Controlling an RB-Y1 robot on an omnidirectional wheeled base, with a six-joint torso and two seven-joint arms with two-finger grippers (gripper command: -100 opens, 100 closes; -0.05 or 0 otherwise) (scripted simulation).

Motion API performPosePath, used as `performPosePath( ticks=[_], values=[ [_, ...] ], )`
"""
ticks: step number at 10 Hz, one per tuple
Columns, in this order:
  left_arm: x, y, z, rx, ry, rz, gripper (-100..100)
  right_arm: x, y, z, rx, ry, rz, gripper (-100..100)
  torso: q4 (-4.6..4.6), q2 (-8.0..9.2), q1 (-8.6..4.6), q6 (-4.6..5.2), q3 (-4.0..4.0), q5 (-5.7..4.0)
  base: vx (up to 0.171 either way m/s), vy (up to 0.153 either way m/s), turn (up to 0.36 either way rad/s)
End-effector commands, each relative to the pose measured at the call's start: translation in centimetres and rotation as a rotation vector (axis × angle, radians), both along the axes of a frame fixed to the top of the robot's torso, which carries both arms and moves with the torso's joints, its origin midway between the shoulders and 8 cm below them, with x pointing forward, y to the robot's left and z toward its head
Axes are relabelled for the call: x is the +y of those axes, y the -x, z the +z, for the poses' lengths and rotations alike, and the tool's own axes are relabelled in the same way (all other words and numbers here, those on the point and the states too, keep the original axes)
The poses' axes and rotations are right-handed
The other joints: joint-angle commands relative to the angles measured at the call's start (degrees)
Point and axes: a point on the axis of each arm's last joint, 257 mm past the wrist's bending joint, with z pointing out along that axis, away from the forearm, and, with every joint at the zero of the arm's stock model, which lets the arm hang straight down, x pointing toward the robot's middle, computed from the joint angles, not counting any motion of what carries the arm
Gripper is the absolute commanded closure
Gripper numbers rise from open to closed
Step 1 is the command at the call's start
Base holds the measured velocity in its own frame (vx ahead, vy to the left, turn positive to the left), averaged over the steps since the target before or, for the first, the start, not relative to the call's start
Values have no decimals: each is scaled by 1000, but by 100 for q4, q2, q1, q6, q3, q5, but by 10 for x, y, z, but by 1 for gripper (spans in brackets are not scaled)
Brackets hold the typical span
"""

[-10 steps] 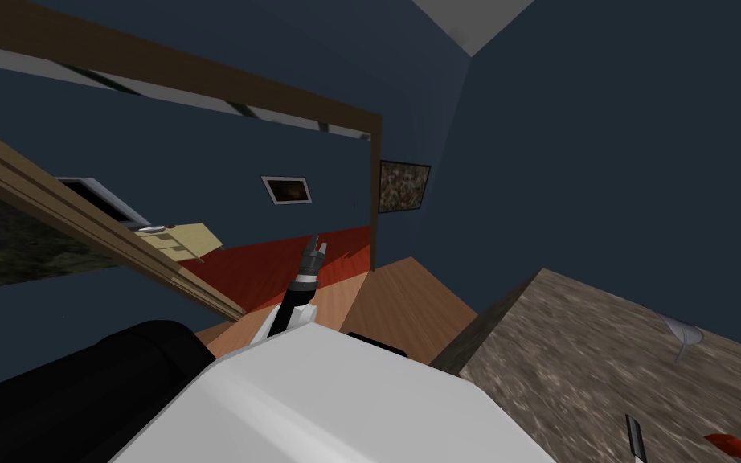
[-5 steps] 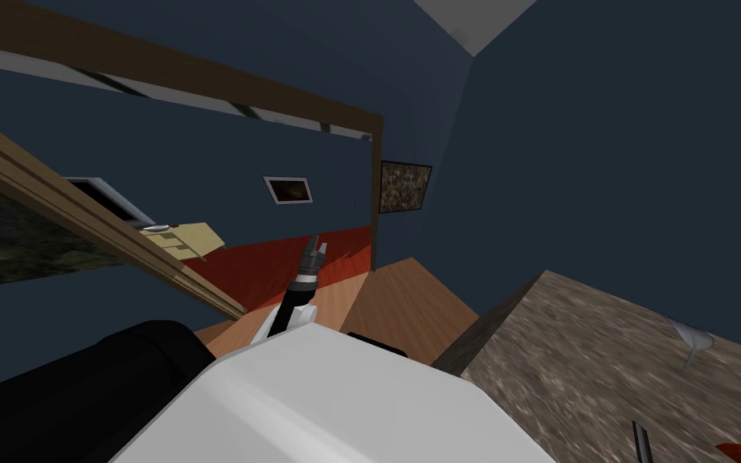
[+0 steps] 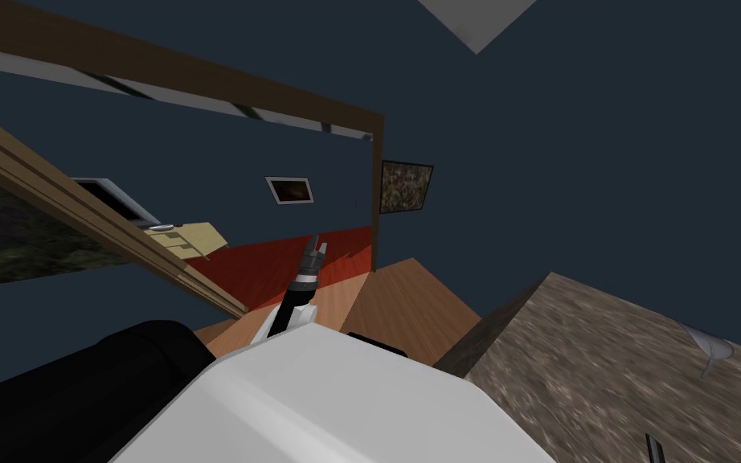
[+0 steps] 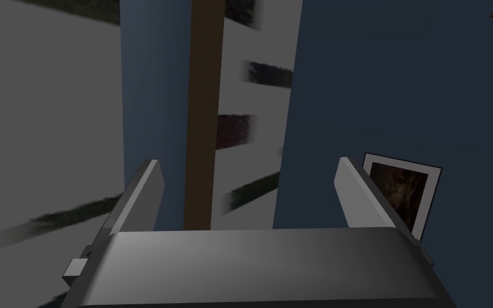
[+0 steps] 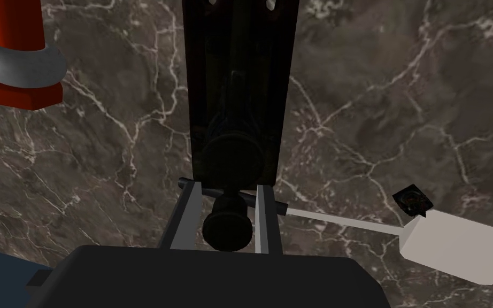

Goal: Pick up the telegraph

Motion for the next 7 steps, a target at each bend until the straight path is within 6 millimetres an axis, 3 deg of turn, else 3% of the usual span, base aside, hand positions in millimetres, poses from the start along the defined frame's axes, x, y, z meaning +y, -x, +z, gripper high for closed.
performPosePath(
  ticks=[1, 2, 3, 4, 6, 7],
  values=[
    [0, 0, 0, 0, 0, 0, 0, 0, 0, 0, 0, 0, 0, 100, 0, 0, 0, 0, 0, 0, 0, 0, 0],
    [0, 0, 0, 0, 0, 0, 0, 0, 0, 0, 0, 0, 0, 100, 0, 2, 2, 0, 1, 2, 0, 0, 0],
    [0, 0, 0, 0, 0, 0, 0, 0, 0, 0, 0, 0, 0, 0, 0, 2, 4, 1, 1, 4, 0, 0, 0],
    [0, 0, 0, 0, 0, 0, 0, 2, -12, 10, -1, 1, 11, 100, 1, 3, 6, 1, 2, 5, -11, 17, -94],
    [0, 0, 0, 0, 0, 0, 0, 0, -14, 11, -2, 2, 14, 100, 4, 14, 21, 5, 8, 14, -22, 14, -61],
    [0, 0, 0, 0, 0, 0, 0, 1, -15, 11, -1, 1, 14, 0, 4, 12, 18, 5, 8, 12, 0, 0, 0]
  ],
)
